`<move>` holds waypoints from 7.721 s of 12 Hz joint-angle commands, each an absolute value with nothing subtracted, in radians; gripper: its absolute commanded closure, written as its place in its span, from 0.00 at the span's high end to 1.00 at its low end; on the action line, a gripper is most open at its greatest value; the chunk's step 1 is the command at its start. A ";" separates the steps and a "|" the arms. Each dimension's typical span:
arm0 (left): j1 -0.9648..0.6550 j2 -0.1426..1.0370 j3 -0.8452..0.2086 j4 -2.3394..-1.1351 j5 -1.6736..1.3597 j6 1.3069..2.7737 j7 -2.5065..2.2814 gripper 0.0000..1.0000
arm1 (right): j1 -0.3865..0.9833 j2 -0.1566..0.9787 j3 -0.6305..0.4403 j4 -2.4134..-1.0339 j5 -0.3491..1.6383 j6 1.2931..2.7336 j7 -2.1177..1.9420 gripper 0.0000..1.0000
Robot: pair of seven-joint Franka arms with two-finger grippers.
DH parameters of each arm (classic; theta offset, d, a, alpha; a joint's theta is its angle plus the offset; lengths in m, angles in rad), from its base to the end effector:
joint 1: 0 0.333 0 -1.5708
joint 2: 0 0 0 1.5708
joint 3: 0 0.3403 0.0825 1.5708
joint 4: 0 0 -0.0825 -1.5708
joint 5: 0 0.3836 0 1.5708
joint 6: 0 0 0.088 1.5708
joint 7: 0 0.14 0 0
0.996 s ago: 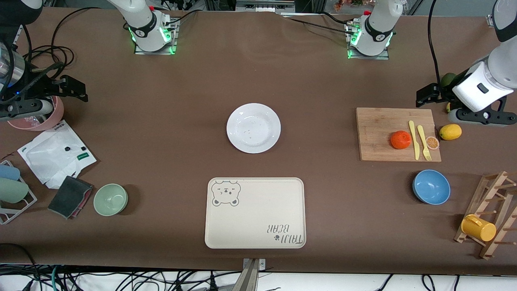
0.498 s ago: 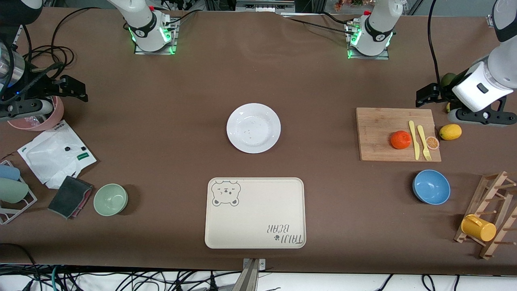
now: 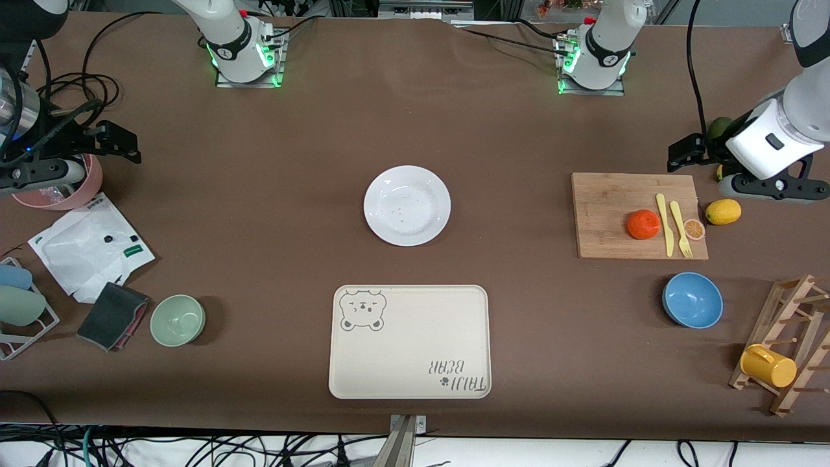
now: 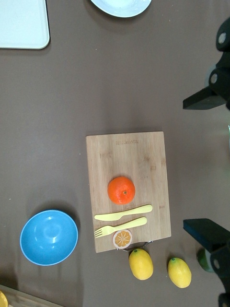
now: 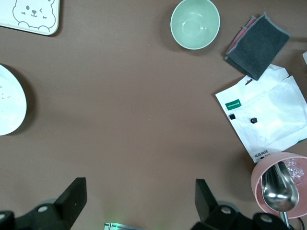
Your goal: Place orange and plate with both arms
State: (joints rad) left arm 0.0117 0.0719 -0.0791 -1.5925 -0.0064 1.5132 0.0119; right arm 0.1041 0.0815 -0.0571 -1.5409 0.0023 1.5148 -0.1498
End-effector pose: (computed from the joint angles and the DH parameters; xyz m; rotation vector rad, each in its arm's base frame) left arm 0.5610 -0.0374 0.5613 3.1223 -0.1240 -0.2368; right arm 0.5690 0.0284 0.5795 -3.1187 -0.3078 0.1685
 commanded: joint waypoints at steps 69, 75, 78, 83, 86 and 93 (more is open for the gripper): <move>0.181 0.261 -0.260 -2.059 0.086 2.084 -0.016 0.35 | 0.094 0.090 -0.060 -1.523 0.015 1.500 -0.138 1.00; 0.140 0.307 -0.572 -1.909 0.034 2.010 -0.560 0.39 | 0.086 0.092 -0.066 -1.522 0.015 1.509 -0.138 1.00; -0.041 0.447 -0.592 -1.755 0.031 2.014 -0.855 0.39 | 0.083 0.092 -0.066 -1.519 0.015 1.509 -0.138 1.00; -0.291 0.667 -0.551 -1.578 0.058 2.113 -1.159 0.39 | 0.083 0.104 -0.064 -1.519 0.015 1.506 -0.138 1.00; -0.418 0.727 -0.439 -1.578 0.104 2.256 -1.203 0.39 | 0.095 0.124 -0.061 -1.522 0.017 1.506 -0.141 1.00; -0.503 0.781 -0.337 -1.578 0.205 2.399 -1.206 1.00 | 0.144 0.198 -0.038 -1.520 0.089 1.571 -0.141 1.00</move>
